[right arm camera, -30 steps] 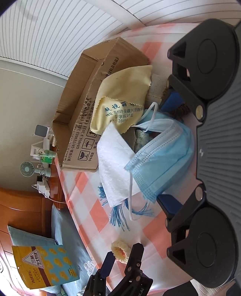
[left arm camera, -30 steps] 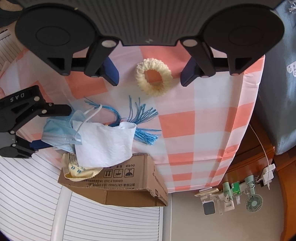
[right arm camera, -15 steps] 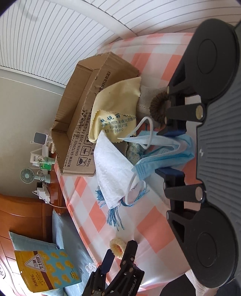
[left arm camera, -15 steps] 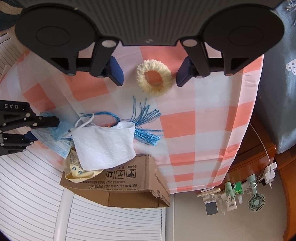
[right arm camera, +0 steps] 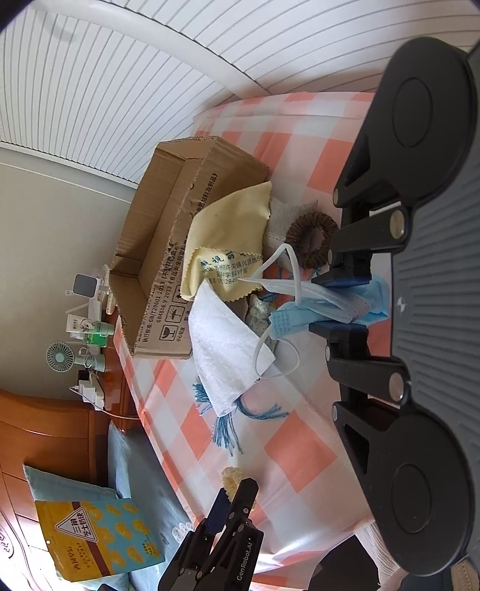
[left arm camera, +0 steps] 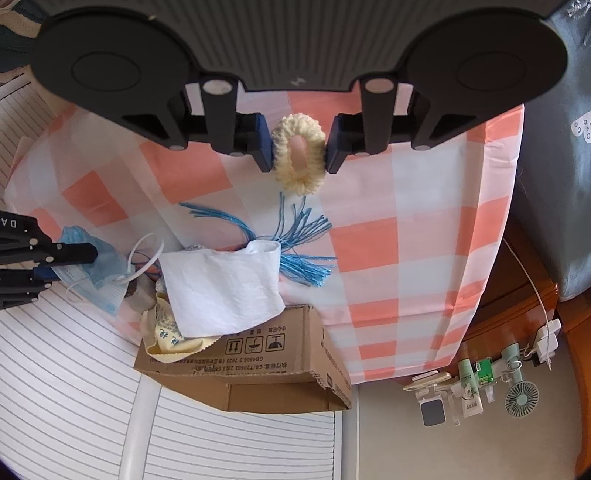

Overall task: Organize soft objects
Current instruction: 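Carry both items over the cardboard box and open both tools to drop them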

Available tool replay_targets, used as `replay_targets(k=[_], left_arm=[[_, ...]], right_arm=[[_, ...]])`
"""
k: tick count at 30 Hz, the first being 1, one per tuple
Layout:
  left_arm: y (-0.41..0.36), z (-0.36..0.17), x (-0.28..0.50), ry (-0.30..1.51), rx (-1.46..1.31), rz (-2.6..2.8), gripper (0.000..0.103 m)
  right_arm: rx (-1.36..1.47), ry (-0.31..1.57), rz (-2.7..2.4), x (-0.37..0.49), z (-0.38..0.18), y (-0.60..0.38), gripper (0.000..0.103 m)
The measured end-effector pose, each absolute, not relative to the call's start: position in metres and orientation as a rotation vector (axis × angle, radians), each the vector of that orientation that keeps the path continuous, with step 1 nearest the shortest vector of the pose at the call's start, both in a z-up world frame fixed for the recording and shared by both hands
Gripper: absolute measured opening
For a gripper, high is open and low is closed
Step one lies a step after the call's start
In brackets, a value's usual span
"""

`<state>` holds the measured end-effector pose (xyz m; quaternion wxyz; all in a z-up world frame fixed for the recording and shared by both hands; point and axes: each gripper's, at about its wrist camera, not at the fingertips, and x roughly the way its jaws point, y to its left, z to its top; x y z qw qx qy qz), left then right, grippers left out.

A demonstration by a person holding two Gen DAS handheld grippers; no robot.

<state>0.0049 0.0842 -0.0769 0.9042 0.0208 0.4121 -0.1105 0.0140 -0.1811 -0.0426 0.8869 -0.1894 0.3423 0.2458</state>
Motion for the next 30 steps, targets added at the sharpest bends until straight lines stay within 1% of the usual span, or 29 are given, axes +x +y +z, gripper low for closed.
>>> replay_targets(k=[7, 13, 19, 25, 27, 28, 29, 30], left_arm=[[0.078, -0.045, 0.007, 0.83, 0.08, -0.289, 0.029], [0.061, -0.001, 0.036, 0.769, 0.137, -0.374, 0.029], [0.035, 0.034, 0.097, 0.698, 0.212, -0.411, 0.029], [0.011, 0.04, 0.183, 0.716, 0.216, -0.392, 0.03], [0.005, 0.035, 0.207, 0.724, 0.224, -0.368, 0.037], [0.004, 0.033, 0.218, 0.716, 0.225, -0.352, 0.043], [0.002, 0.03, 0.225, 0.702, 0.224, -0.333, 0.064], [0.001, 0.027, 0.232, 0.695, 0.231, -0.302, 0.078]], right_arm=[[-0.365, 0.689, 0.528, 0.018, -0.021, -0.188, 0.021], [-0.329, 0.638, 0.526, 0.035, 0.011, -0.195, 0.021], [-0.289, 0.584, 0.491, 0.069, 0.04, -0.207, 0.021], [-0.265, 0.576, 0.443, 0.104, 0.053, -0.213, 0.021], [-0.254, 0.583, 0.44, 0.113, 0.054, -0.214, 0.021], [-0.249, 0.585, 0.434, 0.117, 0.054, -0.215, 0.021], [-0.246, 0.588, 0.432, 0.119, 0.053, -0.215, 0.021], [-0.245, 0.592, 0.432, 0.121, 0.052, -0.215, 0.021]])
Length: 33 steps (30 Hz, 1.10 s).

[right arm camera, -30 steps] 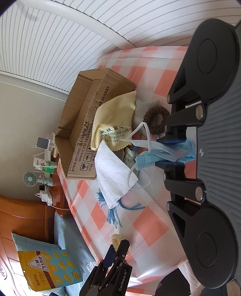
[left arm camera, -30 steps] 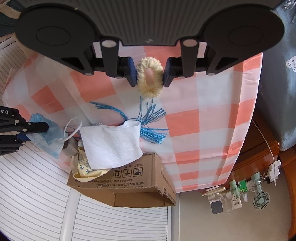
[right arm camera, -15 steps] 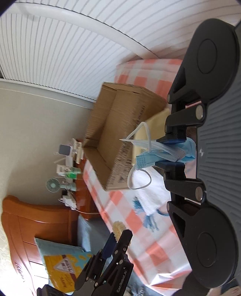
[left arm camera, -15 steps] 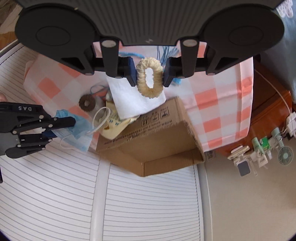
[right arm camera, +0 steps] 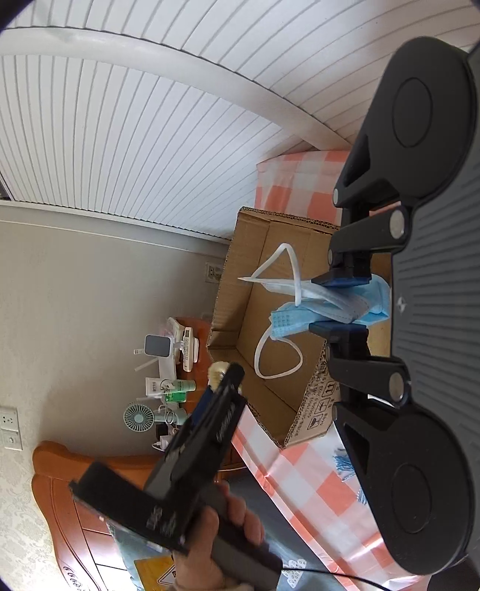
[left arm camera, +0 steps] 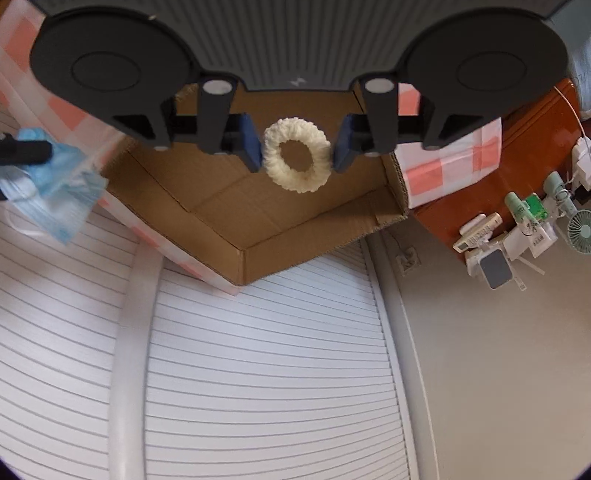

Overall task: Organize soft objects
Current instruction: 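Carry both items over the cardboard box and open both tools to drop them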

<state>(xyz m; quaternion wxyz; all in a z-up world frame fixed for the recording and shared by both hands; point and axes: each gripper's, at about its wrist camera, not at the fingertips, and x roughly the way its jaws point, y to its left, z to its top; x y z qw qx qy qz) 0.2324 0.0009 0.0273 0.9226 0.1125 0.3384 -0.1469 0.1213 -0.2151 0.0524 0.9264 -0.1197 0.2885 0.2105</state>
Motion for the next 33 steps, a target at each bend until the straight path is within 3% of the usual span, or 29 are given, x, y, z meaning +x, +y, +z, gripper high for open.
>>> replay_targets(k=[1, 8, 21, 23, 25, 33], left_arm=[[0.0, 0.025, 0.238, 0.692, 0.235, -0.26, 0.093], [0.01, 0.019, 0.225, 0.719, 0.18, -0.256, 0.095], [0.003, 0.025, 0.12, 0.704, 0.223, -0.25, 0.1], [0.002, 0.025, 0.111, 0.709, 0.223, -0.264, 0.1], [0.003, 0.024, 0.104, 0.709, 0.227, -0.264, 0.1], [0.014, 0.021, 0.092, 0.715, 0.222, -0.244, 0.1]], right_arm=[[-0.245, 0.595, 0.428, 0.124, 0.052, -0.215, 0.021], [-0.242, 0.619, 0.424, 0.142, 0.044, -0.213, 0.021], [-0.207, 0.673, 0.389, 0.21, 0.04, -0.176, 0.023], [-0.202, 0.676, 0.38, 0.222, 0.042, -0.167, 0.047], [-0.195, 0.662, 0.342, 0.227, 0.044, -0.162, 0.1], [-0.213, 0.639, 0.338, 0.211, 0.049, -0.157, 0.103]])
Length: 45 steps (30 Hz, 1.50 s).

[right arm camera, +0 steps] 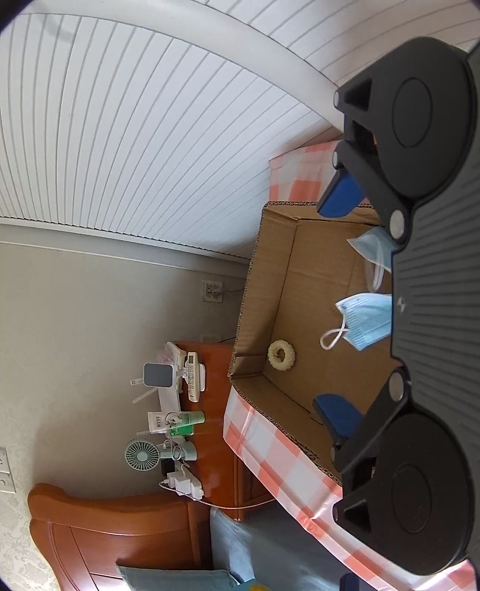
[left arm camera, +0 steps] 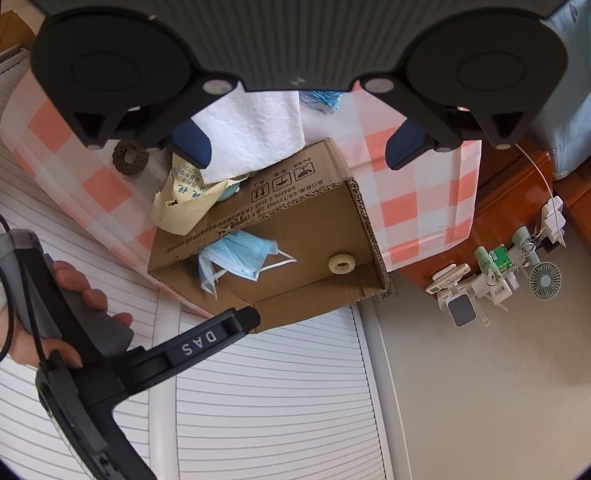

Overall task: Organize soft objects
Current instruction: 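Carry both items over the cardboard box and open both tools to drop them, then move the left tool to the white cloth while the right tool approaches the brown hair tie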

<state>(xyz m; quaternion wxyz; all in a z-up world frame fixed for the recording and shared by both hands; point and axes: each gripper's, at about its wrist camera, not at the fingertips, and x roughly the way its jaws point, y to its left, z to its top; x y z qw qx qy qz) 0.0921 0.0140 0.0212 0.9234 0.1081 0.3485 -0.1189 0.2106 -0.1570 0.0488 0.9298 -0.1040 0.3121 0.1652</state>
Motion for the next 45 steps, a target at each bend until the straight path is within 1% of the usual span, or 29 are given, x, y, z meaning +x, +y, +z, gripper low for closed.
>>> replay_targets(k=[6, 11, 13, 17, 22, 26, 30, 33, 45], left_arm=[[0.018, 0.022, 0.082, 0.71, 0.201, -0.245, 0.1], [0.02, 0.022, 0.073, 0.691, 0.182, -0.225, 0.101], [0.021, 0.021, 0.069, 0.68, 0.166, -0.214, 0.102], [0.026, 0.016, 0.062, 0.672, 0.118, -0.164, 0.102], [0.033, 0.005, 0.054, 0.652, 0.075, -0.086, 0.102], [0.034, -0.009, 0.054, 0.673, 0.053, -0.074, 0.102], [0.03, -0.02, 0.056, 0.702, 0.06, -0.078, 0.102], [0.026, -0.023, 0.055, 0.709, 0.059, -0.088, 0.102], [0.016, -0.027, 0.06, 0.705, 0.102, -0.101, 0.102]], right_arm=[[-0.186, 0.649, 0.324, 0.199, 0.056, -0.162, 0.103], [-0.162, 0.691, 0.285, 0.184, 0.05, -0.169, 0.103], [-0.165, 0.722, 0.265, 0.177, 0.043, -0.172, 0.103], [-0.132, 0.791, 0.207, 0.16, 0.023, -0.184, 0.103], [-0.029, 0.897, 0.123, 0.135, -0.017, -0.208, 0.103], [0.072, 0.977, 0.08, 0.125, -0.049, -0.221, 0.103], [0.09, 0.997, 0.053, 0.125, -0.061, -0.218, 0.103], [0.047, 0.992, 0.021, 0.13, -0.066, -0.21, 0.103], [0.001, 1.023, -0.023, 0.126, -0.078, -0.214, 0.103]])
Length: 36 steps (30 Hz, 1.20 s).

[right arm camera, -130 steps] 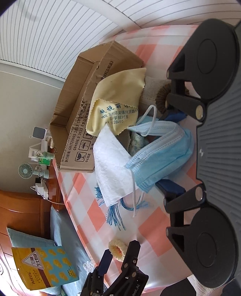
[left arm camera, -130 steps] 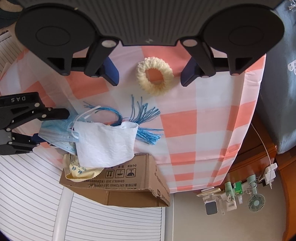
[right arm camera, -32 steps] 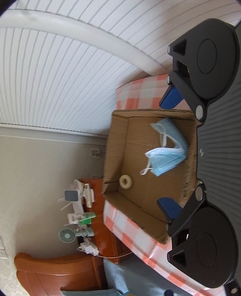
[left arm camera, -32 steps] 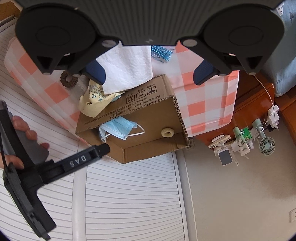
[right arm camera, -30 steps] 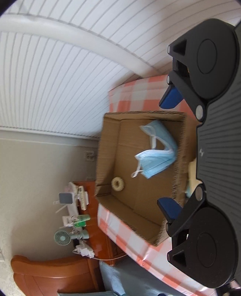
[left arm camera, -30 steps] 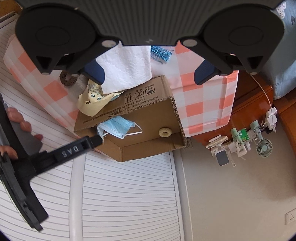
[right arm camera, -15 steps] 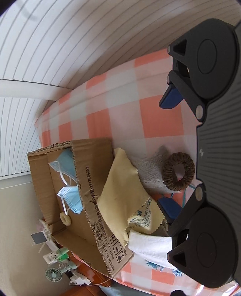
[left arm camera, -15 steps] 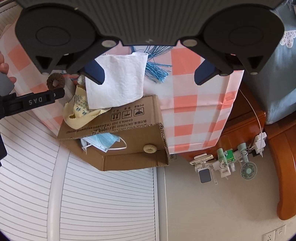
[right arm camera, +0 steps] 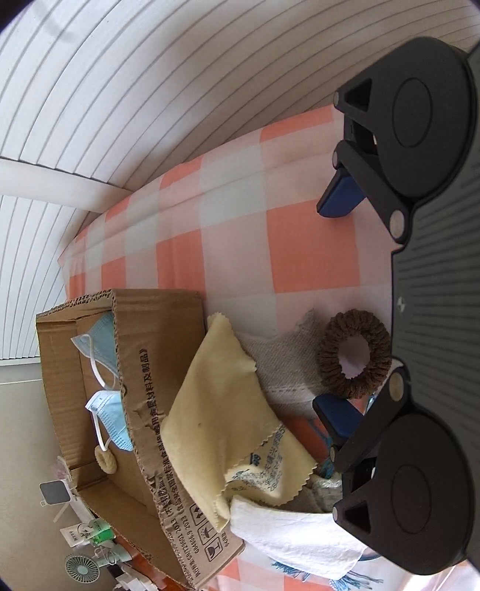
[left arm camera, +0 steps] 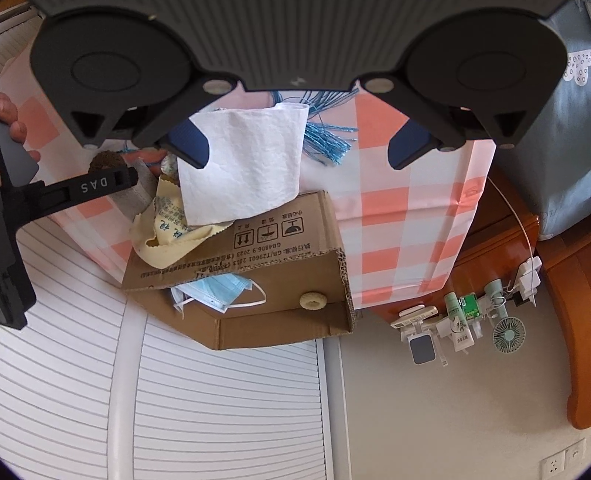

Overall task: Organize soft objects
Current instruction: 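Move the left tool to the white cloth while the right tool approaches the brown hair tie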

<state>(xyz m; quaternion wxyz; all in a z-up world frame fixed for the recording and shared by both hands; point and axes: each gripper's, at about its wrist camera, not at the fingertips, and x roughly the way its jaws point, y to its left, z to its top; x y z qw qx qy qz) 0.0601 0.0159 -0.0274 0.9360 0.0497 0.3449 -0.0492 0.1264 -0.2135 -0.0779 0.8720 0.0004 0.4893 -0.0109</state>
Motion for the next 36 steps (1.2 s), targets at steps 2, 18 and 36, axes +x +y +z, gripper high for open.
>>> replay_targets(k=[2, 18, 36], left_arm=[[0.015, -0.028, 0.062, 0.703, 0.104, -0.107, 0.102], [0.003, -0.043, 0.074, 0.74, 0.099, -0.21, 0.102], [-0.029, -0.068, 0.106, 0.78, 0.191, -0.275, 0.102]], right_arm=[[-0.001, 1.026, -0.029, 0.123, -0.078, -0.216, 0.103], [-0.106, 0.964, 0.124, 0.078, -0.084, -0.235, 0.103], [-0.141, 0.884, 0.212, 0.065, -0.091, -0.231, 0.103]])
